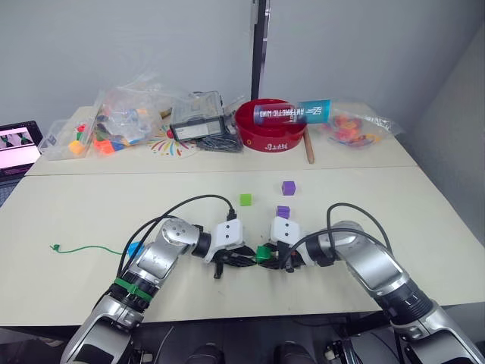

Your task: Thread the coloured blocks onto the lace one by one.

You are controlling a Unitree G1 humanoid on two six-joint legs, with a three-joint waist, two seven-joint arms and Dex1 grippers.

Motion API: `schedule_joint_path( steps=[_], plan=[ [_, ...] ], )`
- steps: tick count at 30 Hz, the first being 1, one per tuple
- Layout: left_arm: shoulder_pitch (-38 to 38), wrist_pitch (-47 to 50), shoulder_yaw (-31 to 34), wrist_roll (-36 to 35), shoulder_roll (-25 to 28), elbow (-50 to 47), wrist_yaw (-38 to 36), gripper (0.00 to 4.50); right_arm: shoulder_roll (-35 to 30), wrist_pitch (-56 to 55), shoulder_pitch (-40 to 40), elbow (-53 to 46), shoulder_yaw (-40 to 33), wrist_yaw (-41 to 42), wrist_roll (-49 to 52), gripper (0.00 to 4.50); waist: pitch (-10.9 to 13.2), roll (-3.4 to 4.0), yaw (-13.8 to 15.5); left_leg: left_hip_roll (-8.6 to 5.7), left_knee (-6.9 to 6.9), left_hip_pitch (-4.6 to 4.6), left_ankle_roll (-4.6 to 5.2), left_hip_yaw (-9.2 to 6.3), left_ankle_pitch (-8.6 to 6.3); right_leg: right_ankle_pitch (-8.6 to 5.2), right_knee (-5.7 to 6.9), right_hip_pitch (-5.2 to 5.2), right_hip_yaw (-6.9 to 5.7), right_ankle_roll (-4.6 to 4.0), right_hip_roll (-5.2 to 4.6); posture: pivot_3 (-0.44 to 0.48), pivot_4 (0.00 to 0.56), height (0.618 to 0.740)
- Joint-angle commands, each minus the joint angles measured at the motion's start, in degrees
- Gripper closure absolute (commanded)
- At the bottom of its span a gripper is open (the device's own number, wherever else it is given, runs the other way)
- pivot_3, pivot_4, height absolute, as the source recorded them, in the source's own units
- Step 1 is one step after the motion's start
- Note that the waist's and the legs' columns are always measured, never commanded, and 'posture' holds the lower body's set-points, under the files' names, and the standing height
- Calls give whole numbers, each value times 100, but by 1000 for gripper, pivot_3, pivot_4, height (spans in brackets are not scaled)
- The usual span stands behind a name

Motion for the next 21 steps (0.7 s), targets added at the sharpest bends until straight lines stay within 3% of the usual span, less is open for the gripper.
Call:
schedule_joint_path(
  steps=[1, 7, 10, 11, 17, 18, 21],
  plan=[
    [18, 53, 135, -227, -19, -322, -4, 2083, 31, 24, 51, -164, 77, -2, 50, 3303, 0, 0, -15, 0, -1, -1, 0, 0, 0, 0, 0, -2, 0, 0, 0, 0, 150, 740],
    [246, 332, 404, -473, 408, -834, -76, 98, 28, 46, 24, -122, 102, 29, 53, 3303, 0, 0, -48, 2, -11, -4, 1, -1, -1, 0, 0, -10, 0, 0, 1, 0, 150, 740],
    [321, 495, 497, -622, 496, -995, -71, 19, 66, 47, 34, -110, 56, -5, 87, 3303, 0, 0, -45, 2, -11, -4, 1, -1, -1, 0, -1, -8, 0, 0, 1, 0, 150, 740],
    [339, 498, 509, -638, 513, -1002, -62, 0, 71, 47, 37, -115, 32, -11, 104, 2240, 0, 0, -38, 2, -10, -4, 2, -1, -1, 0, -1, -8, 0, 0, 1, 0, 150, 740],
    [314, 480, 423, -656, 442, -973, -51, 0, -87, 101, 47, -362, -156, 103, 318, 236, 0, 0, -34, 1, -9, -6, 1, -1, -1, 0, -1, -9, 0, 0, 0, 0, 150, 740],
    [293, 469, 387, -653, 409, -954, -56, 0, -178, 132, 81, -469, -218, 171, 385, 20, 0, 0, -31, 1, -9, -7, 1, -1, -1, 0, -2, -9, -1, 0, 0, 0, 150, 740],
    [229, 395, 294, -618, 299, -846, -58, 0, -451, 160, 226, -709, -395, 287, 569, 20, 0, 0, -22, 0, -8, -10, 2, -2, -1, 0, -2, -8, -1, 0, -1, 0, 150, 740]
  ],
)
